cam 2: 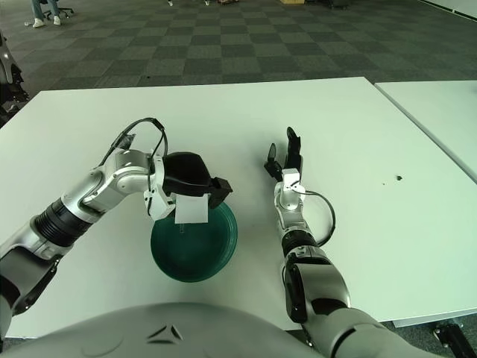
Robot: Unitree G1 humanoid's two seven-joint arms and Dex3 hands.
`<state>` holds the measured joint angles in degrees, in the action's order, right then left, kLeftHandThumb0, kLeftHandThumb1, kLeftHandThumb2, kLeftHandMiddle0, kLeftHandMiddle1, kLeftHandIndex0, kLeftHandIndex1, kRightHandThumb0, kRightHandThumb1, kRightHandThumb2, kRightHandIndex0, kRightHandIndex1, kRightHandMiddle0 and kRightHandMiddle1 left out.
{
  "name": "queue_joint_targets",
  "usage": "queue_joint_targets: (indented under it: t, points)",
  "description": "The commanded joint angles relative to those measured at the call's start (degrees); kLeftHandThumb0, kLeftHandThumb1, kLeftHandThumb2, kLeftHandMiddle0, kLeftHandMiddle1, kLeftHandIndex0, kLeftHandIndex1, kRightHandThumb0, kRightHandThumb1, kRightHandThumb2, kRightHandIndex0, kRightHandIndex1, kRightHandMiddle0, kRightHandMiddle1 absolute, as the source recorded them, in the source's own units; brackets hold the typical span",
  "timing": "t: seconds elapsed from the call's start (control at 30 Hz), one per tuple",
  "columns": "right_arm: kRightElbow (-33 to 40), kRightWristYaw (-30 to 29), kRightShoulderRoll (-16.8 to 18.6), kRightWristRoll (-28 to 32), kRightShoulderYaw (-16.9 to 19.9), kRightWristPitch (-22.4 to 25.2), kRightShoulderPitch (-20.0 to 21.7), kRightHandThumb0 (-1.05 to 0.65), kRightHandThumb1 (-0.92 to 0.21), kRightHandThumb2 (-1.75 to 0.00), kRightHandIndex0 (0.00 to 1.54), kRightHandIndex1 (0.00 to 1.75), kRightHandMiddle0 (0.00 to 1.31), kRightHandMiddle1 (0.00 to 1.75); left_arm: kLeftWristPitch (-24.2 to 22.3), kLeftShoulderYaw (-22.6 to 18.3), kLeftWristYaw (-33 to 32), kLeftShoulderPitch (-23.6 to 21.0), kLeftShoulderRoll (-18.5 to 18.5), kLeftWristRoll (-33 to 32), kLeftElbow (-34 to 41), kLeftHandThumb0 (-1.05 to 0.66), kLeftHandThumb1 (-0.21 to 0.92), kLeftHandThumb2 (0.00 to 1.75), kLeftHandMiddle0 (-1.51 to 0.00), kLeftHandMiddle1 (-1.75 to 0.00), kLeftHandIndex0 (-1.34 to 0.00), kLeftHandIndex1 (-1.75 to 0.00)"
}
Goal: Put the charger into the plate.
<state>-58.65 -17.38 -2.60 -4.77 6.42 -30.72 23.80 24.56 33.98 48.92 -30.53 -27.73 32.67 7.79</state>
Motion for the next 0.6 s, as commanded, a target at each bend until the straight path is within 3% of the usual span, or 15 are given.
queue_joint_targets:
  t: [0.0, 0.07, 0.17, 0.23, 0.37, 0.57]
  points:
    - [-5.5, 0.6, 5.1, 1.3, -0.3, 5.5, -9.1, -0.93, -0.92, -0.88, 0.0, 0.0, 0.0, 0.26, -1.9, 1.1, 4.8, -2.1, -0.8, -1.1, 0.0, -0.41, 0.58, 0.88, -1.05, -1.75, -0.49, -1.62]
    - [-5.5, 0.6, 5.2, 1.2, -0.3, 5.7, -9.1, -0.93, -0.92, -0.88, 0.0, 0.0, 0.0, 0.27, -3.1, 1.4, 6.7, -2.3, -0.7, -0.8, 0.5, -0.4, 0.67, 0.78, -0.97, -1.75, -0.42, -1.65]
    - [-5.4, 0.3, 5.3, 0.9, -0.5, 6.0, -8.9, -0.93, -0.92, -0.88, 0.0, 0.0, 0.0, 0.29, -4.6, 1.8, 8.7, -2.4, -0.7, 0.5, 1.4, -0.72, 0.84, 0.56, -0.78, -1.75, -0.22, -1.5]
    - [-5.6, 0.3, 5.1, 0.6, -0.7, 6.3, -8.6, -0.92, -0.92, -0.88, 0.0, 0.0, 0.0, 0.29, -5.3, 2.1, 9.6, -2.3, -0.8, 1.5, 2.0, -0.82, 0.88, 0.52, -0.66, -1.75, -0.13, -1.44]
    - [-6.2, 0.8, 4.7, 0.6, -0.5, 6.6, -8.2, -0.91, -0.92, -0.87, 0.0, 0.0, 0.0, 0.3, -5.1, 2.6, 9.8, -2.2, -0.6, 3.2, 2.2, -0.91, 0.91, 0.5, -0.43, -1.75, -0.03, -1.36]
    - [-6.6, 1.5, 4.0, -0.2, -1.2, 6.3, -8.3, -0.9, -0.92, -0.86, 0.0, 0.0, 0.0, 0.32, -5.0, 2.8, 11.3, -1.8, -1.2, 3.6, 3.0, -0.94, 0.92, 0.49, -0.22, -1.72, 0.0, -1.2]
